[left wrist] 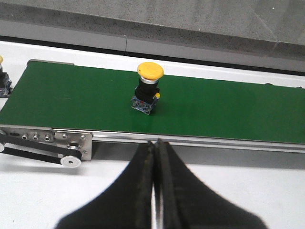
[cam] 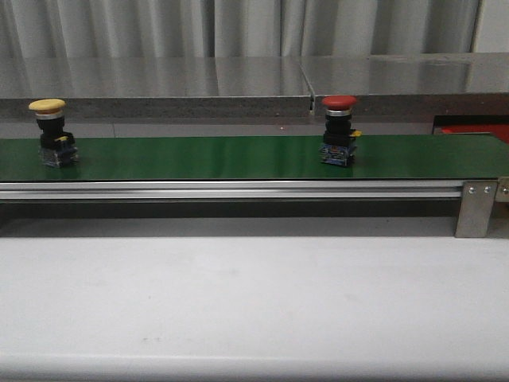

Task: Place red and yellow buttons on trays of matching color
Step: 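Move the right gripper above the red button at the belt's far end, then grasp the red button with the right gripper and lift it off the belt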

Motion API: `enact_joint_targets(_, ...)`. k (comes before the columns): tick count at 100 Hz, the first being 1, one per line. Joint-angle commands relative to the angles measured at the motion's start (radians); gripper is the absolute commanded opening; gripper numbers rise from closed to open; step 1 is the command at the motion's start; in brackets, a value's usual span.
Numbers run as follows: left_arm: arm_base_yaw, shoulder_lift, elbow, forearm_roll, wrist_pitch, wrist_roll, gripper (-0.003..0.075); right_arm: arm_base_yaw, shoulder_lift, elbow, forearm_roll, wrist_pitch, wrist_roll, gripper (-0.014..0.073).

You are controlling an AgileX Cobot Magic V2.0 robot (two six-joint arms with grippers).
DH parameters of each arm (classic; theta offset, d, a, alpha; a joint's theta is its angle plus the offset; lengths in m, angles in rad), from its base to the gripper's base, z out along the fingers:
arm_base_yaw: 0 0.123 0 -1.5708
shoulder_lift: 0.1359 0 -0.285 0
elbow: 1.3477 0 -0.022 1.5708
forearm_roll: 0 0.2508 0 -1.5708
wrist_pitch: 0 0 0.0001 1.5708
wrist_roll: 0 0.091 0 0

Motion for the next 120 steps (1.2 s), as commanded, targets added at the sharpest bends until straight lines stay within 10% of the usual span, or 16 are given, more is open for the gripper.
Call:
enact_joint_targets(1, -0.010, -0.004, -0.027, -0.015, -0.077, -0.001, -0.0019, 0.002, 0.158, -0.139, 0.008, -0.012, 0.000, -0.0067)
enact_joint_targets(34, -0.010, -0.004, -0.027, -0.015, -0.077, -0.001, -0.0019, 0.003, 0.527, -0.343, 0.017, -0.011, 0.000, 0.0002)
enact_joint_targets(61, -0.010, -0.004, -0.027, -0.015, -0.077, -0.001, -0.0019, 0.003, 0.623, -0.366, 0.017, -0.004, 0.000, 0.0675)
enact_joint_targets(120, -0.010, -0.004, -0.027, -0.015, -0.077, -0.001, -0.0019, 0.003, 1.015, -0.702, 0.014, 0.062, -0.097, 0.0636)
